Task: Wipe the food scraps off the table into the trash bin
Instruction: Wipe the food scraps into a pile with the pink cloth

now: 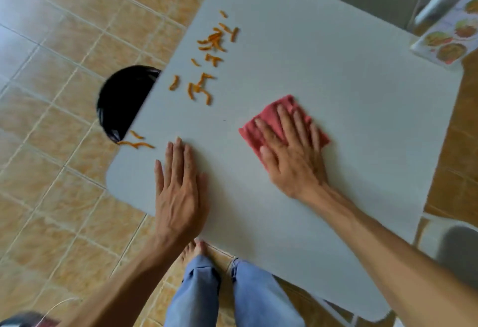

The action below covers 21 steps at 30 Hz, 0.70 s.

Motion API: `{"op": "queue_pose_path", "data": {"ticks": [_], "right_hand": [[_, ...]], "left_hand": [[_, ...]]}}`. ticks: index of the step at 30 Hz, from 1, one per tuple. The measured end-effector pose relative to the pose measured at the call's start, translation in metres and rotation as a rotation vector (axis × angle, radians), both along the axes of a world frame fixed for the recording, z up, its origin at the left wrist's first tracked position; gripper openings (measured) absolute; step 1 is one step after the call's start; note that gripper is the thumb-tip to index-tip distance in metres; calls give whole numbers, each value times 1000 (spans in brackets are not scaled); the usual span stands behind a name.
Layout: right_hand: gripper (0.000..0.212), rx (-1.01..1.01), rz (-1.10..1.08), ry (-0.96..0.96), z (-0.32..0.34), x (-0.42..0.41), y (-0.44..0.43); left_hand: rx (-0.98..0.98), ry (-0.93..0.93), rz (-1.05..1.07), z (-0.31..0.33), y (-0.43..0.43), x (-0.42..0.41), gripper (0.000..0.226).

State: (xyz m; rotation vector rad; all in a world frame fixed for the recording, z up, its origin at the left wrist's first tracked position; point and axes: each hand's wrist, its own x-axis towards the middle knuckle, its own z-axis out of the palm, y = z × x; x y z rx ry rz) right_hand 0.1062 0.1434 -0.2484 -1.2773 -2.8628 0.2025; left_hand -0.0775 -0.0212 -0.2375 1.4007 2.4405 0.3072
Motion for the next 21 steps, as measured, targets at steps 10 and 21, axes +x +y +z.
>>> {"op": "queue_pose_path", "data": {"ticks": [10, 21], "right_hand": [[65, -17, -43, -17, -12, -115, -10], [56, 33, -463, 125, -10, -133, -102]], "left_hand": [[7, 40, 23, -13, -23, -20, 58], [2, 4, 4, -14, -25, -21, 59]]}}
